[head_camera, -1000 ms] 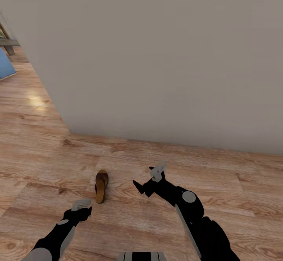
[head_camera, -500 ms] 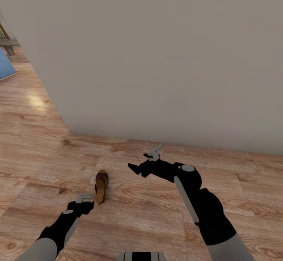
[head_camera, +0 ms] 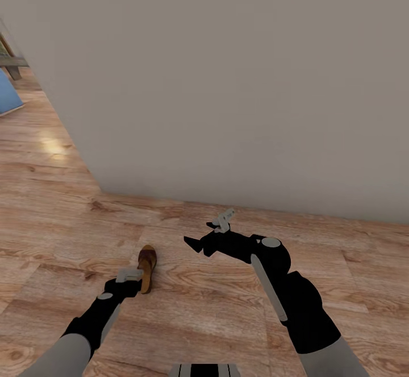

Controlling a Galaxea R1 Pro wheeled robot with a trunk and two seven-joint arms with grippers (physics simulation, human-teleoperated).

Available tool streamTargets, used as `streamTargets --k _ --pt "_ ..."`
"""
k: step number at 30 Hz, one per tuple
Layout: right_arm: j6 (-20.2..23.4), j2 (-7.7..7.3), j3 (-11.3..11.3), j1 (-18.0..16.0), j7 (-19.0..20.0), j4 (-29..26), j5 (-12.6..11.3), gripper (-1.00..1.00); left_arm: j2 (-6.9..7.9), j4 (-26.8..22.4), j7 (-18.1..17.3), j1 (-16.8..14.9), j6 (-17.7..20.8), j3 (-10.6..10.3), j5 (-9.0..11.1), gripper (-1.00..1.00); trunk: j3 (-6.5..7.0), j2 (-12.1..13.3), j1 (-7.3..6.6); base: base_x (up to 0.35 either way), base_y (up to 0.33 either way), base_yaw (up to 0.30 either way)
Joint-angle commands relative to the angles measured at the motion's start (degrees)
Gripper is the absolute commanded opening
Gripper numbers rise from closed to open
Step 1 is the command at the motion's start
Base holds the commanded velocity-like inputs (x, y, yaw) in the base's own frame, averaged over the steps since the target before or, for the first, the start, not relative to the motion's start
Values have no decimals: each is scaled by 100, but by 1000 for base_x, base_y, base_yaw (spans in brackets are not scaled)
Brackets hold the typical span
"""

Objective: Pick up the two gym shoes and the two sandals from the corridor floor and place them onto the hallstand (shoe rack) in the corridor, making sure they are on the rack and not on the floor. Arrange them so the two gym shoes are next to each other and the two sandals are next to each other.

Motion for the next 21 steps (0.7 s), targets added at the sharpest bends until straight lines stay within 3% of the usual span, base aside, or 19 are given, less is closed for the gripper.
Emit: streamTargets --k 1,13,21 --pt "48 1 -2 -3 -17 0 -59 100 -14 -2 3 -48 23 34 -52 100 -4 -2 -1 0 0 0" --pt "48 1 0 -3 -14 35 -59 100 -34 -51 96 -121 -237 71 -44 100 -4 -2 -1 0 0 0" --pt "48 1 -1 -3 -17 48 -58 100 -31 -62 162 -121 -342 92 -35 100 -4 -2 -1 98 -164 0"
